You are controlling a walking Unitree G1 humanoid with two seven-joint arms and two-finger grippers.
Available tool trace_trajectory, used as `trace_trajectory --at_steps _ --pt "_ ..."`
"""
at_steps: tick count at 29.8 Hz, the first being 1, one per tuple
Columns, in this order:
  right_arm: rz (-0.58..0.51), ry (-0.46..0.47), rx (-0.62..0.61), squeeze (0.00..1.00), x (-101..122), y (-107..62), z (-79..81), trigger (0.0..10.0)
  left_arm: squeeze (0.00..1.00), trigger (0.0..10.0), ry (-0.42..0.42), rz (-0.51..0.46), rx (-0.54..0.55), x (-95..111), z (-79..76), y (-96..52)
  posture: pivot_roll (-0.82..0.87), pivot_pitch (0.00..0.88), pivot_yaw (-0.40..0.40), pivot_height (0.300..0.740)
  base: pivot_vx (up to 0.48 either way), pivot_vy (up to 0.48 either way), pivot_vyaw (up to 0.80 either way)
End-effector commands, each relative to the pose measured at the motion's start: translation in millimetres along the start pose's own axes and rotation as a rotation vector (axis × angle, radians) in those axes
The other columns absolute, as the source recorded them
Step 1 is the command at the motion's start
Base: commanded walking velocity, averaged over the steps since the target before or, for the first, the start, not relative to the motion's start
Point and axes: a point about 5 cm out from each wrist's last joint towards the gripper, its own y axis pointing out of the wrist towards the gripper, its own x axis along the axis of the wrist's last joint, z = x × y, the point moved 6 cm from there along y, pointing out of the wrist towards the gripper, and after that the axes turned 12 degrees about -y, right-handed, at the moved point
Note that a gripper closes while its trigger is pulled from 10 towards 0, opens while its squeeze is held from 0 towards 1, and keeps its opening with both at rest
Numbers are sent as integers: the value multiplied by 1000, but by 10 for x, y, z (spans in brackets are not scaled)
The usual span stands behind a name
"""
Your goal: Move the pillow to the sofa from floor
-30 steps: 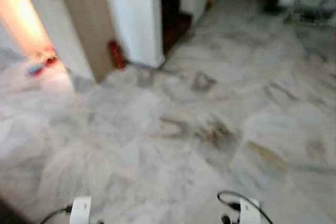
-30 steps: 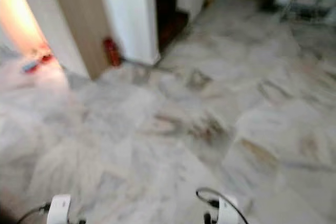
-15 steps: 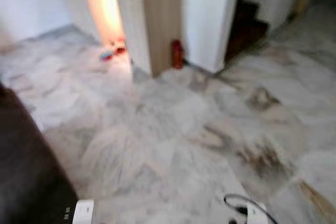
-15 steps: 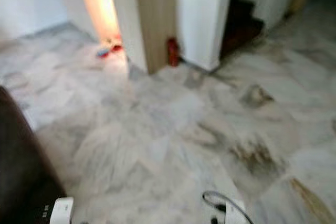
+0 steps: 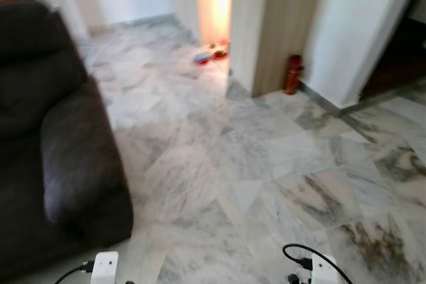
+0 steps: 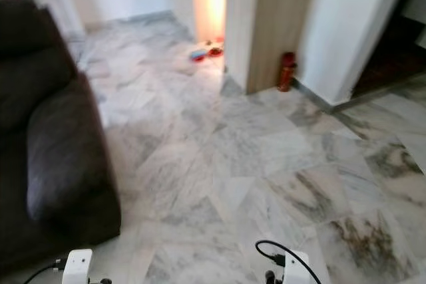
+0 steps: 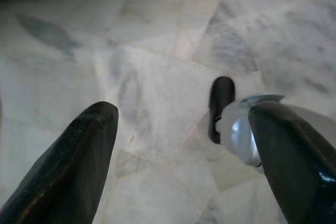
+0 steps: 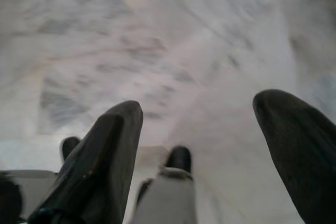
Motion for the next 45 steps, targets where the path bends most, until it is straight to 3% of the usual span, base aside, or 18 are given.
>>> trace_trajectory --at_steps 1,30,45 --pt "9 13 -17 0 -35 -9 -70 10000 0 10000 -8 0 6 16 13 2 -75 0 -14 740 0 0 800" --pt "1 19 -11 0 6 0 -51 10000 0 10000 -33 -17 -10 70 -7 6 -71 0 -14 740 0 0 800" --pt "11 82 -24 0 -39 -7 -59 10000 0 10000 -49 -14 -16 45 -12 3 -73 0 -13 740 0 0 55"
